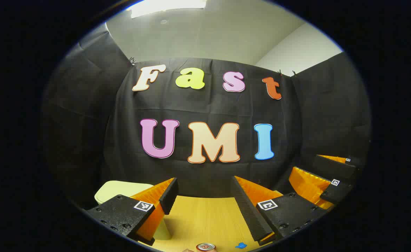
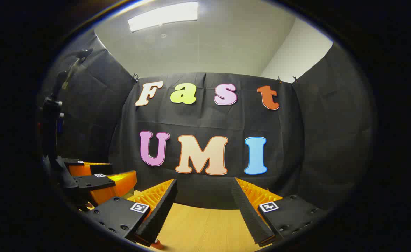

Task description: Press the lid of the desktop garbage bin to open it, pick up the crumpled paper on the desktop and throw it into the bin, then pick up the pop can on the desktop and drop it into the bin, and finally close the garbage bin lid.

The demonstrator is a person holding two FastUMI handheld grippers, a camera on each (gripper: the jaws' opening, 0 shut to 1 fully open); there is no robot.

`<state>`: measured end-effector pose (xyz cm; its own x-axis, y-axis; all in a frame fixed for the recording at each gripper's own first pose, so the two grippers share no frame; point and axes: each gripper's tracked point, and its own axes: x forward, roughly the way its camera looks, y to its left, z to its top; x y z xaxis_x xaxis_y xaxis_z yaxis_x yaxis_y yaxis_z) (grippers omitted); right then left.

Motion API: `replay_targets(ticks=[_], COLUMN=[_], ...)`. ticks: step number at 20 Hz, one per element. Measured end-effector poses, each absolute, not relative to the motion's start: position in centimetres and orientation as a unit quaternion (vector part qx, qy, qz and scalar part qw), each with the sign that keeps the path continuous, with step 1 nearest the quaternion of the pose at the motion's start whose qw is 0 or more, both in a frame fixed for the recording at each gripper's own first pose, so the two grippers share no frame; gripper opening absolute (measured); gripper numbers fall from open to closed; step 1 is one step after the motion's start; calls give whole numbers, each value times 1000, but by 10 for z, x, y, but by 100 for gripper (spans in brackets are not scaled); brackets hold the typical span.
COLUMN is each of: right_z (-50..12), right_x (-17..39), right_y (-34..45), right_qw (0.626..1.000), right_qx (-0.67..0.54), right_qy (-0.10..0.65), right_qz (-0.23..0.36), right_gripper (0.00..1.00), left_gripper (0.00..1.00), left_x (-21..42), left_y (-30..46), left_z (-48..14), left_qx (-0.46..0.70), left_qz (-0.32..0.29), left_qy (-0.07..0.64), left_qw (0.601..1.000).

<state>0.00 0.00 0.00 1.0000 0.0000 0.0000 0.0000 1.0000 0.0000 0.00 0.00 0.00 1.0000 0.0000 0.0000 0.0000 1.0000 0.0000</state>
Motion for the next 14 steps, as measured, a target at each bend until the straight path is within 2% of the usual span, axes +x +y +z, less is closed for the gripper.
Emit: replay_targets(ticks=[14], right_z=[-12], right_x=[-5], right_y=[-17], right_qw=[1000], right_qx=[12], right_qy=[9], right_qz=[-22], right_gripper=[98], left_gripper=[92], left_x=[-11], left_y=[-4], left_z=[2], left_qx=[26], left_qz=[-4], left_qy=[-7], left_qw=[1000])
